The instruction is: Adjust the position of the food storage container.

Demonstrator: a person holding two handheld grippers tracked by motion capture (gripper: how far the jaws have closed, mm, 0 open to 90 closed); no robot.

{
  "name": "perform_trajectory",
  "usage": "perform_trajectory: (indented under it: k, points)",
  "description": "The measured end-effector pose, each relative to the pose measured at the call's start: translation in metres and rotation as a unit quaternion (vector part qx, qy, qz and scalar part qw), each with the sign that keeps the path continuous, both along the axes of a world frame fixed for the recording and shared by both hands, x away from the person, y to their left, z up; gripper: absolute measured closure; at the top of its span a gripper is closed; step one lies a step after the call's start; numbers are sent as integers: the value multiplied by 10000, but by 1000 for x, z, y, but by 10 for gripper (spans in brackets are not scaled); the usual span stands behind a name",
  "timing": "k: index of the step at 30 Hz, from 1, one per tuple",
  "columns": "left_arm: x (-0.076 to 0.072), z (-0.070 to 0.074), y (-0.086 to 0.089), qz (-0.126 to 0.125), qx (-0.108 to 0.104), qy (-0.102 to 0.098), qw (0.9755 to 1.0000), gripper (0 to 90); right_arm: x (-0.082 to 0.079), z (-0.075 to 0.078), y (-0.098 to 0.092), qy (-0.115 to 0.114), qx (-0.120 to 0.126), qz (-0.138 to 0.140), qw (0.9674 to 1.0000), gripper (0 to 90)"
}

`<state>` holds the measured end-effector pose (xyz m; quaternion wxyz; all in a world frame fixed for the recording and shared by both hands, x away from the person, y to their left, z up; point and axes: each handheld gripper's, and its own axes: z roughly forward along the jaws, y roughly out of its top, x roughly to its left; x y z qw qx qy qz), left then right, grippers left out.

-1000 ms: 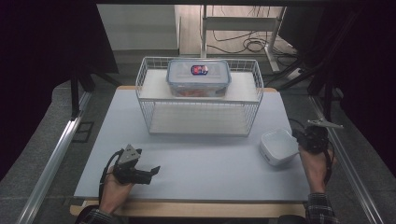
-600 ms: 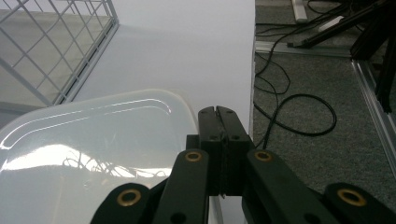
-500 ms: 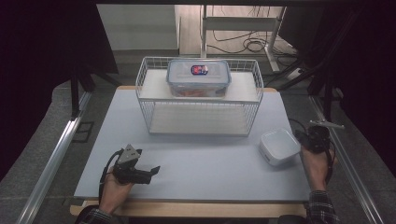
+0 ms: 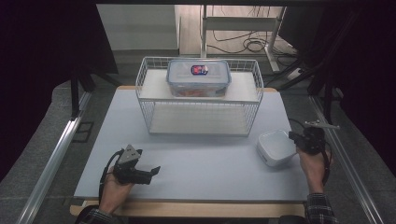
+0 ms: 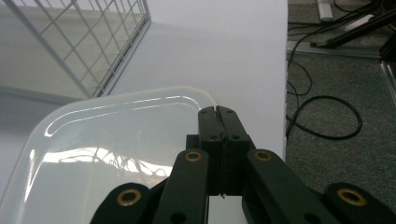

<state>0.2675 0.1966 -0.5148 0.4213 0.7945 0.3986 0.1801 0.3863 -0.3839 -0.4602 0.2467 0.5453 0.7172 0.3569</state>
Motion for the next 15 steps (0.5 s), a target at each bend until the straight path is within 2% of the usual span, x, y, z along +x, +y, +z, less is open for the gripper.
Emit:
perform_trajectory:
  k: [3,6,9,15]
  points:
    - [0,0,0,-8,8,10,10000,42,1,1,-4,-61,-130,-226,9996,889]
    - [0,-1,-1,-24,21,20,10000,43,3,-3,-13,28,-100,-386,9992,887]
    - [0,0,-1,-35,35,26,10000,43,4,-8,-13,146,-117,-370,9991,889]
    - [0,-1,-2,-36,31,39,10000,43,2,-9,-7,228,40,-215,9995,890]
